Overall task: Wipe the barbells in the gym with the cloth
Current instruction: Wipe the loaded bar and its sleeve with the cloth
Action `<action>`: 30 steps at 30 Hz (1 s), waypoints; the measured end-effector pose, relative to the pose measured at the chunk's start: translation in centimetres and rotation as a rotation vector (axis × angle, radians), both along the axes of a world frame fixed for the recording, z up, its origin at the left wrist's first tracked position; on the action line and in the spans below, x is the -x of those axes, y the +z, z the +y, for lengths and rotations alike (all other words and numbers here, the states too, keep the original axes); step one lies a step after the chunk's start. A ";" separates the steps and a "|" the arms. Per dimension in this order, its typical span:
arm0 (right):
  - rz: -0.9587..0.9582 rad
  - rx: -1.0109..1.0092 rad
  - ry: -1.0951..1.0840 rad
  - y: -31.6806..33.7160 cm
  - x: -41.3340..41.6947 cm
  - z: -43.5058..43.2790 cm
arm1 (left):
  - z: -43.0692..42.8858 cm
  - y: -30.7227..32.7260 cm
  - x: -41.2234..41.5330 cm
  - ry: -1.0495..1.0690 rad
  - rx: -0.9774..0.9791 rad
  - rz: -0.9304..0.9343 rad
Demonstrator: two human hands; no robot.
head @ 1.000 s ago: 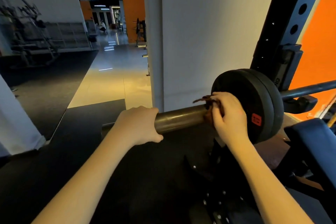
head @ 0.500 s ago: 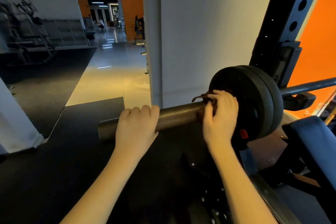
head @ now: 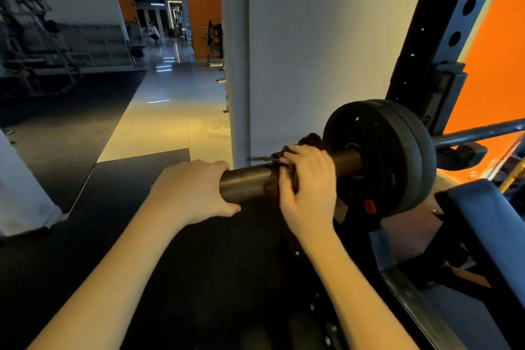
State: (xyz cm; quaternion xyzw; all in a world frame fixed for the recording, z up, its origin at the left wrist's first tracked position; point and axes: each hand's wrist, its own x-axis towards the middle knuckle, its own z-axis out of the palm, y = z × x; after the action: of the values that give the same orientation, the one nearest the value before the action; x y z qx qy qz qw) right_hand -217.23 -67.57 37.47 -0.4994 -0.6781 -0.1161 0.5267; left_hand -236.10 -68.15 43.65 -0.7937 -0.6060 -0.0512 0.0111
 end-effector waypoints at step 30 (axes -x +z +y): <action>0.027 0.116 -0.080 1.2 -5.4 1.6 | -0.5 1.8 2.6 -0.021 0.233 -0.125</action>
State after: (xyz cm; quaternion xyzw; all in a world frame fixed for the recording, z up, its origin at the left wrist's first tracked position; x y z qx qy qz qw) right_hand -211.81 -65.94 38.69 -0.5572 -0.6559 -0.0908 0.5010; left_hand -238.71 -68.69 45.47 -0.7912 -0.5990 -0.0299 -0.1197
